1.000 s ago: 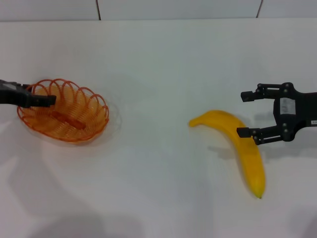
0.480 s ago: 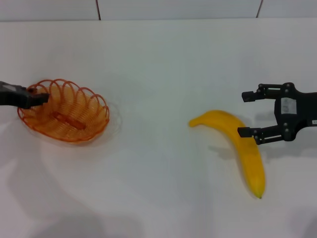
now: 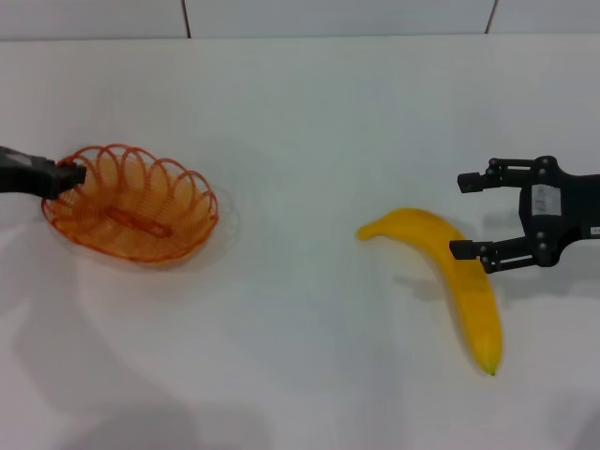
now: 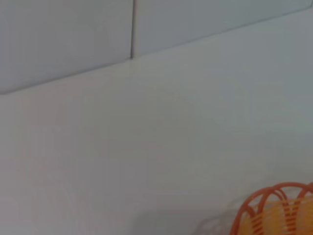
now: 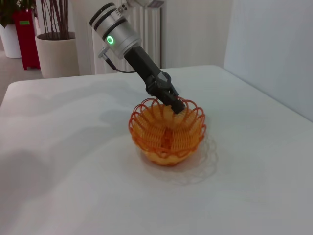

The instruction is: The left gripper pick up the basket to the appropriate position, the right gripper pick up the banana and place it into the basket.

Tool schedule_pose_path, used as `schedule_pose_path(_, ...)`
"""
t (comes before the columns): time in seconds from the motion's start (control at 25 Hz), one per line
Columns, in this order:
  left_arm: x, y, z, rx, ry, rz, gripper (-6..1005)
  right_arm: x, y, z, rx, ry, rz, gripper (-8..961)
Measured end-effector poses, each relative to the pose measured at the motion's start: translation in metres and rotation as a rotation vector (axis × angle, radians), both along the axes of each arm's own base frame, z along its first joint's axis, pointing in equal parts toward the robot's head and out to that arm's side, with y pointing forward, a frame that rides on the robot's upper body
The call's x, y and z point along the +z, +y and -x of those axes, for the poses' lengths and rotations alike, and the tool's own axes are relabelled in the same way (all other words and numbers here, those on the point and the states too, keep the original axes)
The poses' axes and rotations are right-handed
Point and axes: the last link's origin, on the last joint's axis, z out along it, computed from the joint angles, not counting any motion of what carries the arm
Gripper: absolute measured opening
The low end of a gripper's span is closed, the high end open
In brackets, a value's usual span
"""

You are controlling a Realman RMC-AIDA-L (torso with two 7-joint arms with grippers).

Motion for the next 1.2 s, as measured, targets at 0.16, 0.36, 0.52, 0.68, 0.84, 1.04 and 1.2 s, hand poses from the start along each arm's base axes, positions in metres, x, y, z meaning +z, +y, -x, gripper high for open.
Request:
schedule_pose_path(0.16,0.001,0.0,-0.004,-0.023,-0.05,-0.022,121,0.0,0.0,0.0,-0.001,-0.001,-0.002,879)
schedule_pose_path(0.36,0.0,0.0,-0.012,-0.056,-0.106,-0.038,107,0.0,0.0,0.0,-0.001,0.0,-0.002,879)
schedule_pose_path(0.52,-0.003,0.002,-0.018,-0.084,-0.165,-0.071,103,-0.001,0.001,0.0,0.0,-0.001,-0.002,879)
schedule_pose_path(0.68,-0.008,0.002,-0.02,-0.089,-0.227,-0.1,102,-0.002,0.002,0.002,0.004,-0.002,0.0,879)
schedule_pose_path(0.84,-0.013,0.004,-0.019,-0.073,-0.266,-0.139,102,-0.002,0.002,0.003,0.007,-0.002,0.001,879)
schedule_pose_path(1.04,-0.024,0.003,-0.019,-0.053,-0.326,-0.165,103,-0.002,0.003,0.003,0.01,-0.003,0.002,879)
schedule_pose_path(1.2,-0.035,0.001,-0.021,-0.049,-0.369,-0.168,104,-0.002,0.003,0.004,0.011,-0.004,0.002,879)
